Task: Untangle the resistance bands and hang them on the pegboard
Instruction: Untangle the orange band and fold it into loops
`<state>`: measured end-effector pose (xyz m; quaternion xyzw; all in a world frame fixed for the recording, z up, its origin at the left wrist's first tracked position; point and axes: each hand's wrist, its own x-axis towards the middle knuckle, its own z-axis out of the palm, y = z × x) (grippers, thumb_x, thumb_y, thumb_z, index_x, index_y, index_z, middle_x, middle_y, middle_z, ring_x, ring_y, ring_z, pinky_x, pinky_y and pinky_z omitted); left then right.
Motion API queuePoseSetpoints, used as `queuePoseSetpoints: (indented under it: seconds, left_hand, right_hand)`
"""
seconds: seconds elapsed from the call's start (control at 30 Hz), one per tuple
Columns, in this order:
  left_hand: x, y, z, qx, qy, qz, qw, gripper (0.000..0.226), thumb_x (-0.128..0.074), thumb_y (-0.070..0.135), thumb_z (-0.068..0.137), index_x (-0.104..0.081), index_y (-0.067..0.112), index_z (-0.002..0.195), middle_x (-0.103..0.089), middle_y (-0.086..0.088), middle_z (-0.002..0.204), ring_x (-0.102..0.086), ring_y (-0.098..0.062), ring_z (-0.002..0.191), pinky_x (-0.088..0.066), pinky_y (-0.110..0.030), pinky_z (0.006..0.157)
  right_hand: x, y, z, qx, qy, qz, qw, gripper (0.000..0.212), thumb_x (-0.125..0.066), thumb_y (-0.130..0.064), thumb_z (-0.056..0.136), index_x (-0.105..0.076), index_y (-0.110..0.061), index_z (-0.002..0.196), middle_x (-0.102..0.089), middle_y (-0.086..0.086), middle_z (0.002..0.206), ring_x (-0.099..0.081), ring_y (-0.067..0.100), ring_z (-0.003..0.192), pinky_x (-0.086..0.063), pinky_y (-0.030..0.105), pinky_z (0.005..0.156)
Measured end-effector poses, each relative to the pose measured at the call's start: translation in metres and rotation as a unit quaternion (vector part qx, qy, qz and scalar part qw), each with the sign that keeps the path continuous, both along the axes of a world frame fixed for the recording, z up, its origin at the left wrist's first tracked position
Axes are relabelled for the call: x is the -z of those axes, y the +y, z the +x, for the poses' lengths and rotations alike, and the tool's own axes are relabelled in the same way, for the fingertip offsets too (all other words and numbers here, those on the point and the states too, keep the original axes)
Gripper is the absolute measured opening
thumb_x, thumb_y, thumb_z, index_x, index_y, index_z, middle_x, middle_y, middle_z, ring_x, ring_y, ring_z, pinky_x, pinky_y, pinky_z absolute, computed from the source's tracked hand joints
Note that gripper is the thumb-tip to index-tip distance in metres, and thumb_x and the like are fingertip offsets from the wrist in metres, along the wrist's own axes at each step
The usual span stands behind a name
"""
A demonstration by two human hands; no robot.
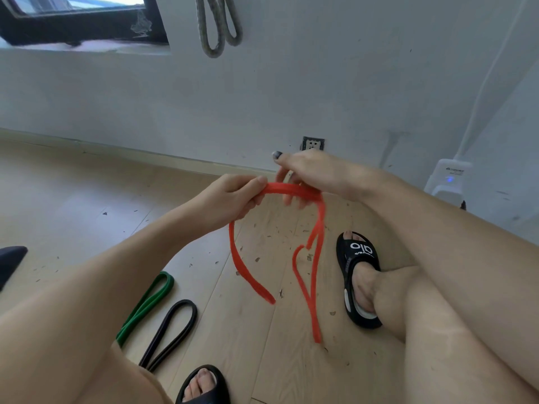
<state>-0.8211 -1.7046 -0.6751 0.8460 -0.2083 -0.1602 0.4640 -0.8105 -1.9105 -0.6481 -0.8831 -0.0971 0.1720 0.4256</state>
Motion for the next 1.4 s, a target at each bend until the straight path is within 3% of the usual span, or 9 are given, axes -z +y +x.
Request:
queuePoseSetpoints:
  seconds: [0.13,0.3,0.43,0.6,0.7,0.8,1.0,1.33,1.4]
  left_hand:
    - [-0.002,-0.006,-0.001,-0.001,-0.002,-0.043,0.999,0.052,-0.034,0.034,0.112,-0.058,-0.01,0.097,-0.038,-0.003,0.068,-0.031,-0.016,0.059,-0.029,-0.035,0.059]
    - [0.007,0.021,0.008,0.007,0.046,0.012,0.999,0.049,-0.033,0.042,0.11,-0.057,0.012,0.081,-0.045,0.001,0.067,-0.043,-0.015,0.062,-0.044,-0.037,0.073]
    - [0.013,0.033,0.013,-0.029,0.038,0.036,0.998,0.046,-0.034,0.041,0.11,-0.054,0.013,0.079,-0.044,0.008,0.062,-0.039,-0.01,0.059,-0.04,-0.033,0.068]
    - [0.004,0.017,0.009,-0.015,0.028,-0.029,0.999,0.043,-0.033,0.036,0.111,-0.05,0.011,0.08,-0.036,0.0,0.069,-0.032,-0.015,0.062,-0.036,-0.031,0.064]
    - [0.0,0.01,0.008,-0.004,0.017,-0.046,0.999,0.045,-0.033,0.036,0.112,-0.048,0.01,0.079,-0.035,-0.002,0.068,-0.031,-0.016,0.06,-0.035,-0.03,0.061]
    - [0.006,0.018,0.01,0.005,0.034,-0.008,0.999,0.049,-0.033,0.042,0.11,-0.055,0.011,0.08,-0.045,0.001,0.065,-0.04,-0.013,0.059,-0.042,-0.031,0.065]
    - [0.026,0.046,0.02,-0.036,0.07,0.034,0.996,0.05,-0.031,0.041,0.11,-0.055,0.012,0.077,-0.045,0.007,0.062,-0.041,-0.009,0.056,-0.042,-0.032,0.07]
    - [0.045,0.053,0.026,-0.036,0.111,0.109,0.987,0.058,-0.024,0.054,0.107,-0.05,0.014,0.074,-0.043,0.004,0.064,-0.037,-0.015,0.061,-0.037,-0.039,0.076]
    - [0.048,0.052,0.027,-0.019,0.133,0.136,0.982,0.064,-0.021,0.06,0.105,-0.055,0.014,0.076,-0.052,0.002,0.066,-0.047,-0.017,0.064,-0.044,-0.042,0.081]
  right_hand:
    - [0.005,0.017,-0.004,-0.029,-0.007,0.043,0.999,0.063,-0.036,-0.052,0.107,-0.063,-0.005,0.075,-0.052,0.002,0.05,-0.044,0.017,0.045,-0.041,0.03,0.051]
    - [-0.001,-0.008,0.008,0.016,-0.078,0.027,0.996,0.051,-0.055,-0.045,0.101,-0.055,-0.017,0.059,-0.039,-0.007,0.045,-0.033,0.014,0.042,-0.031,0.026,0.047]
    - [0.0,-0.032,0.013,0.066,-0.088,-0.014,0.994,0.048,-0.053,-0.041,0.102,-0.062,-0.012,0.066,-0.048,-0.005,0.048,-0.04,0.013,0.042,-0.035,0.026,0.049]
    - [0.006,-0.002,0.005,0.002,0.021,0.009,1.0,0.065,-0.035,-0.055,0.106,-0.071,-0.003,0.093,-0.072,0.008,0.067,-0.061,0.021,0.056,-0.054,0.035,0.063]
    - [0.009,0.015,-0.001,-0.045,0.018,0.037,0.998,0.06,-0.042,-0.051,0.106,-0.065,-0.005,0.077,-0.054,0.003,0.053,-0.047,0.019,0.051,-0.045,0.033,0.058]
    - [0.005,0.01,0.0,-0.059,0.001,0.053,0.997,0.049,-0.053,-0.046,0.103,-0.052,-0.015,0.064,-0.036,-0.002,0.055,-0.03,0.014,0.049,-0.033,0.026,0.05]
    - [-0.007,-0.028,0.006,0.055,-0.006,0.083,0.995,0.043,-0.06,-0.031,0.1,-0.046,-0.016,0.062,-0.031,-0.005,0.05,-0.023,0.013,0.043,-0.026,0.025,0.046]
    - [-0.012,-0.03,0.004,0.101,-0.005,0.118,0.988,0.043,-0.055,-0.027,0.098,-0.041,-0.018,0.058,-0.026,-0.006,0.047,-0.019,0.015,0.045,-0.024,0.027,0.047]
    - [-0.009,-0.025,0.003,0.082,-0.001,0.106,0.991,0.043,-0.056,-0.03,0.098,-0.042,-0.018,0.059,-0.026,-0.003,0.051,-0.021,0.016,0.046,-0.025,0.027,0.047]
